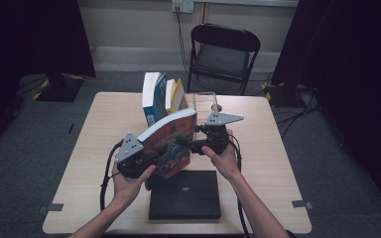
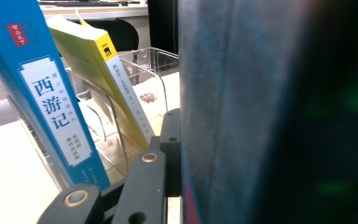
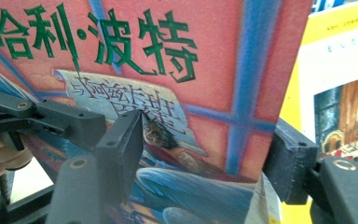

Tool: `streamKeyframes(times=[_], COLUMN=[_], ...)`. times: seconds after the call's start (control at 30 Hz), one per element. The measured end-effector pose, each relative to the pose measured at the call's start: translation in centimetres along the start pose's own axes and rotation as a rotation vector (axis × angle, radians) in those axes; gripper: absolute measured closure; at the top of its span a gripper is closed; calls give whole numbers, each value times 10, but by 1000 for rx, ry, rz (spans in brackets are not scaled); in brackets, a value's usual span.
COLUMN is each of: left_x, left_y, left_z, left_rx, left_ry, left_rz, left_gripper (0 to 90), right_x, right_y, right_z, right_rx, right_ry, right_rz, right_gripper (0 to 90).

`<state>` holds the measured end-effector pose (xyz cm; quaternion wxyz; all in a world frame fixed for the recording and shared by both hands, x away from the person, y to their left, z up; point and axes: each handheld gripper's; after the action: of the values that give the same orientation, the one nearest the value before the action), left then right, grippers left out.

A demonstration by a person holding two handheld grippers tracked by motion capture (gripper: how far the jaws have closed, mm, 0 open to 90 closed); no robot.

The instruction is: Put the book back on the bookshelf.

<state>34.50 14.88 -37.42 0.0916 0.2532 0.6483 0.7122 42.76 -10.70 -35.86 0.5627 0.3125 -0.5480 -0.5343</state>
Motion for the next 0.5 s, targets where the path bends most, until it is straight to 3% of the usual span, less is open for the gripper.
streamKeyframes(times=[0.13, 0.17, 0.33, 0.4, 0.5], left_x=[5, 8, 13, 15, 19], left_y=[-5, -4, -7, -8, -11], left_z=[0, 2, 9, 9, 7], left_rx=[11, 32, 42, 53, 36], left_ry=[5, 16, 59, 52, 53], left_rz=[-16, -5, 6, 3, -22], left_gripper=[746, 746, 746, 745, 745], right_x=[0, 2, 10, 13, 11], right_y=[0, 0, -6, -9, -9], right_z=[2, 3, 0, -6, -10], right_rx=[5, 5, -1, -17, -21], right_ry=[14, 10, -15, -30, -47], right_rz=[13, 20, 17, 9, 9], right_gripper=[349, 339, 343, 401, 482])
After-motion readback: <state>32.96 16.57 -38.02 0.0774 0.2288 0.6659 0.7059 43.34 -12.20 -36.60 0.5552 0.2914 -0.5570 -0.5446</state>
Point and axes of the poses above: each handheld gripper's, and its own axes: x roughly backward along the jaws, y roughly out of its top, z roughly to its left, and after that the axes turned 15 degrees about y, right-handed
